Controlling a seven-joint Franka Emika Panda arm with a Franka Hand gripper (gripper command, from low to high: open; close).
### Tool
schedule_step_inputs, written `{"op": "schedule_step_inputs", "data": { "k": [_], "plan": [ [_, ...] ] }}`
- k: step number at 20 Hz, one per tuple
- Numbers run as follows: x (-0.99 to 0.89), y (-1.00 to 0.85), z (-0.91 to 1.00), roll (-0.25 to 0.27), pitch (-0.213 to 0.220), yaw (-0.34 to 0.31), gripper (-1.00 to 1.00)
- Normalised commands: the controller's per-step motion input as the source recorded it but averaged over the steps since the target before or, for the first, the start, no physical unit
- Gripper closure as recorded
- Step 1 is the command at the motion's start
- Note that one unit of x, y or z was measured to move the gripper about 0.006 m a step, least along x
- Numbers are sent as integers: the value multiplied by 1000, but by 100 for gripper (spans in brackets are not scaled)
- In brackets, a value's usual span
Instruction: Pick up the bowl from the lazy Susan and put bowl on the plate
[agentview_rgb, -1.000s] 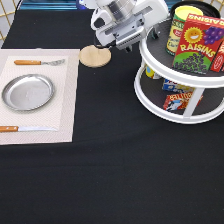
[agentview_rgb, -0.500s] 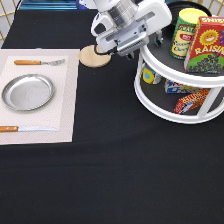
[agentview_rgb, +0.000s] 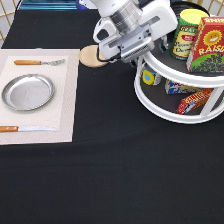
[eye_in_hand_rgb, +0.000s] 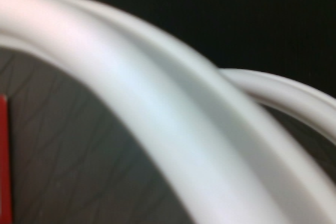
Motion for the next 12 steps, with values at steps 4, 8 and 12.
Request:
{"op": "schedule_step_inputs", "data": {
  "k": [4,8,12],
  "plan": [
    [-146,-249,709,14,51,24,-100],
    [-446,-51,942,-22,39,11,-100],
    [-799,89,299,-47,44,45,-100]
  ]
}}
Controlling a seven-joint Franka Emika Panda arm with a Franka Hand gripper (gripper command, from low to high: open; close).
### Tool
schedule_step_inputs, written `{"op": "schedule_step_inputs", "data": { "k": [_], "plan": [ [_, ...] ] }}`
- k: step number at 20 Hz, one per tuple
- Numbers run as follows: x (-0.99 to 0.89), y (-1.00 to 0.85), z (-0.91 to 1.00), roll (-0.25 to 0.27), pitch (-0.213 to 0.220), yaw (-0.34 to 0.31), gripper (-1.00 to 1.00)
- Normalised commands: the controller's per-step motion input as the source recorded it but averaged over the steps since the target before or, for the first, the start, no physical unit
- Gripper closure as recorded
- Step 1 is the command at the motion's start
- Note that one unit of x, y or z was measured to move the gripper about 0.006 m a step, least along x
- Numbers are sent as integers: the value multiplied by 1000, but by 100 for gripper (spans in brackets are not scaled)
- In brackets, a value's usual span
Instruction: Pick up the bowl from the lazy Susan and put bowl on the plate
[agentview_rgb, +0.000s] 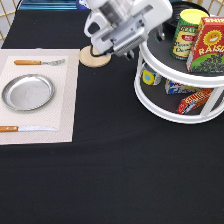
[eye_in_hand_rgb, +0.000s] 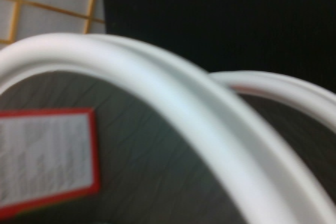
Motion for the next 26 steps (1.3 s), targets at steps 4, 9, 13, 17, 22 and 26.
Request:
{"op": "schedule_step_inputs", "data": {
  "k": [4,9,13,17,22,26],
  "plan": [
    [-969,354,-93,-95,16,39,-100],
    [-850,175,-346,-95,0,40,-100],
    [-402,111,-314,-98,0,7,-100],
    [49,46,-104,-84,0,0,-100],
    [463,31,38,-75,0,3,-100],
    [662,1,81,-48,0,21,-100]
  ]
}}
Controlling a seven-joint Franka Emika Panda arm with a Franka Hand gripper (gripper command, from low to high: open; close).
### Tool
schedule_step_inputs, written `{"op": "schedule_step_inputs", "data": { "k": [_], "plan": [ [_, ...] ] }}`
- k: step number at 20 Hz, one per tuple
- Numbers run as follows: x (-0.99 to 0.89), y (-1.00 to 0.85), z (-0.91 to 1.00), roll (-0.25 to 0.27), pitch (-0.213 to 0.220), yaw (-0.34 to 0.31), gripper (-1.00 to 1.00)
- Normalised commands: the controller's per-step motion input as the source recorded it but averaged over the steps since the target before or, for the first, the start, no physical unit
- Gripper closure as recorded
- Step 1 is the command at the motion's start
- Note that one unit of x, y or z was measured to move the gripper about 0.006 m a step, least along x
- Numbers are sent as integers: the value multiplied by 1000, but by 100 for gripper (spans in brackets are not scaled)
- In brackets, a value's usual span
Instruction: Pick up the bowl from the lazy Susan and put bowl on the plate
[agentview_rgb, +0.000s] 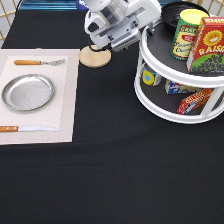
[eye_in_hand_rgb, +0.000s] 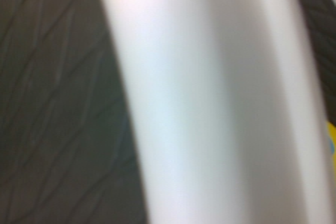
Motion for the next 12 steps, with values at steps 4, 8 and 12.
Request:
{"op": "schedule_step_inputs", "data": {
  "k": [4,8,12],
  "plan": [
    [665,0,64,-24,-1,30,-100],
    [673,2,76,-7,0,60,-100],
    [698,126,185,0,0,89,-100]
  ]
}}
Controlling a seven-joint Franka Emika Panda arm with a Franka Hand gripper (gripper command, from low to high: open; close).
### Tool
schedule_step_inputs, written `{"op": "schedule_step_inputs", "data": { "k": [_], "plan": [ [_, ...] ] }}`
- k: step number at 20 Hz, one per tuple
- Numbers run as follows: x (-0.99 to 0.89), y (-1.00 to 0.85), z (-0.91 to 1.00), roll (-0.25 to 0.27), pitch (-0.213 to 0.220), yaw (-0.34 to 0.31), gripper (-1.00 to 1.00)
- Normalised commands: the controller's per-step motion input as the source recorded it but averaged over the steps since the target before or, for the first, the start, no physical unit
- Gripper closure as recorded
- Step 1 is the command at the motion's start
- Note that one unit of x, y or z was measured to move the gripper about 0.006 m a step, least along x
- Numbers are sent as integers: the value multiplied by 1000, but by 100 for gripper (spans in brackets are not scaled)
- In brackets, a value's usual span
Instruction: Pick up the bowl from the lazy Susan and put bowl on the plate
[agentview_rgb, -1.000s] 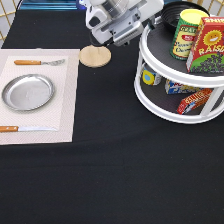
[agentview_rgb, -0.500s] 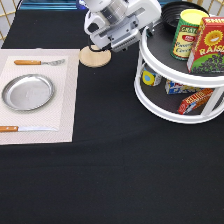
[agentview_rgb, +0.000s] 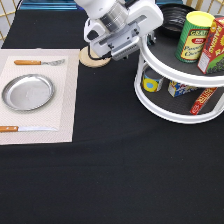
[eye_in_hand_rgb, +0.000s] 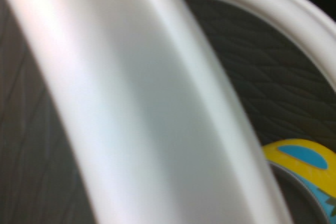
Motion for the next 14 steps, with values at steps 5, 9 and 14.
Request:
{"op": "schedule_step_inputs", "data": {
  "k": [5,9,14],
  "plan": [
    [624,249,193,0,0,94,-100],
    [585,379,102,0,0,109,-100],
    [495,351,22,0,0,115,-100]
  ]
}}
